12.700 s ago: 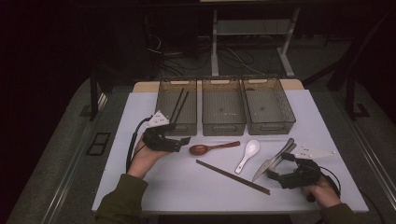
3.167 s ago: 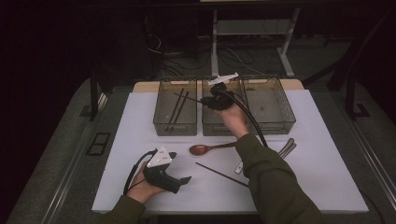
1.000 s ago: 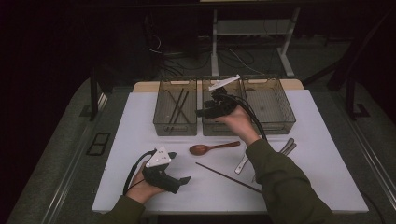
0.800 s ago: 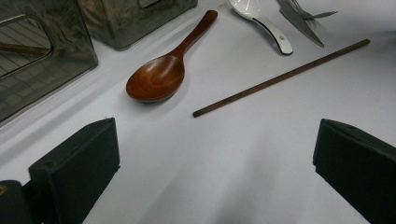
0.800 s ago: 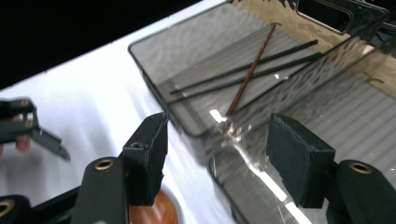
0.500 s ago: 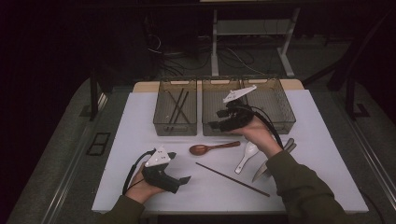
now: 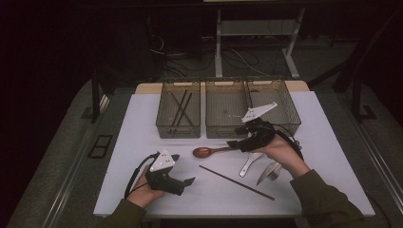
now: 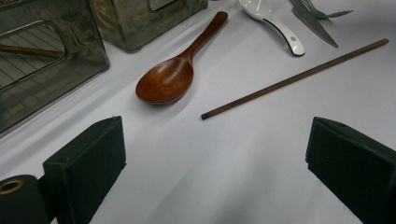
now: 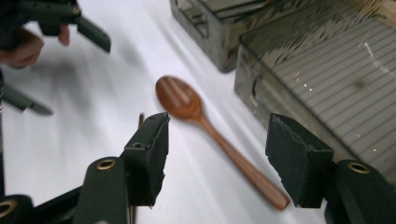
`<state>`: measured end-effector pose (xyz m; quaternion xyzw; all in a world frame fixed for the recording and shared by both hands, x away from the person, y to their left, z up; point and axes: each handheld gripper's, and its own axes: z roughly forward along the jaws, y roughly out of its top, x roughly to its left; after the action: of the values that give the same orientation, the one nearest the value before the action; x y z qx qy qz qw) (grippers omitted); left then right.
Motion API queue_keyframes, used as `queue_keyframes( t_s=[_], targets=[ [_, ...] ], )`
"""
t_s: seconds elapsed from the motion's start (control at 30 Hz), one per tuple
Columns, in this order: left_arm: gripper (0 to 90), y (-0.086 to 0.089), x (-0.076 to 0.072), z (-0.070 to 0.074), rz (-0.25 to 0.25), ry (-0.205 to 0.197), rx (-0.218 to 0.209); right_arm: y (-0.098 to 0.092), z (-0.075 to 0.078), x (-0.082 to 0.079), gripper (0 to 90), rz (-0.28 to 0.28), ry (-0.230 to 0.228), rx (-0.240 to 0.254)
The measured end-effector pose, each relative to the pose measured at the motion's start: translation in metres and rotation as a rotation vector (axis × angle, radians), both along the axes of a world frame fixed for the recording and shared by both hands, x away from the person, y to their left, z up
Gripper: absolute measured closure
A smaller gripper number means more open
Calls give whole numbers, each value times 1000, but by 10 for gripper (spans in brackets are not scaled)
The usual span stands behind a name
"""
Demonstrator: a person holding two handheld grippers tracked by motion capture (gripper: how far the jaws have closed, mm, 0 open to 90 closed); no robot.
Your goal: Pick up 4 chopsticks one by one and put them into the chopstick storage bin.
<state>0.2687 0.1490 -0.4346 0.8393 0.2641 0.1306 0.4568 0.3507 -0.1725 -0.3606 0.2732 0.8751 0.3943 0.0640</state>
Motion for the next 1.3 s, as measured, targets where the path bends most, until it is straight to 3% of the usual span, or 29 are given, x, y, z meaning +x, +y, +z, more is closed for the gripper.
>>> queue_keyframes(
  t_s=[0.4,0.77,1.1,1.3],
  targets=[
    [54,1,1,0,13,13,11,-19,-13,-33,406,38,59,-85],
    [55,1,0,0,12,14,16,-25,-28,-56,435,76,115,-176],
    [55,1,0,0,10,13,20,-18,-45,-71,508,124,164,-326],
    [56,0,0,0,6,14,22,-16,-53,-75,599,145,209,-380]
  ],
)
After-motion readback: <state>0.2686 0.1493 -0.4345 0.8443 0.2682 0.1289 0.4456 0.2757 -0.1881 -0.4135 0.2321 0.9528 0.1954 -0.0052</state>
